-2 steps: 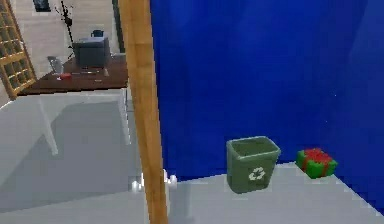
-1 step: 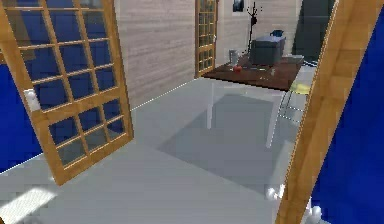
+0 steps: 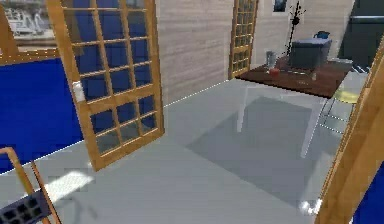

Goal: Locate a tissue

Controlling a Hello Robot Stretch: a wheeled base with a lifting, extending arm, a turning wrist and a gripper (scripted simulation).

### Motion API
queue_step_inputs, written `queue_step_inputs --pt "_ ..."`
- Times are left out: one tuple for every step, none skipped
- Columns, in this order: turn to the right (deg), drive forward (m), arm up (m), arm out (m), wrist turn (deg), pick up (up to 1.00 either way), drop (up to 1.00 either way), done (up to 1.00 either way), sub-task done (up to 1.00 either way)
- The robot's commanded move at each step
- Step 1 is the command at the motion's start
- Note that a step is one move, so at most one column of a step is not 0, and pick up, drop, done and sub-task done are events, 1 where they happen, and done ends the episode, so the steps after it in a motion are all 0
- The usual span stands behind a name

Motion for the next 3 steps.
queue_step_inputs --pt "0.0 0.40 0.00 0.00 0.0 0.00 0.00 0.00 0.00" --pt "3.0 0.00 0.00 0.00 0.0 0.00 0.00 0.00 0.00" --pt "0.0 1.00 0.00 0.00 0.0 0.00 0.00 0.00 0.00"
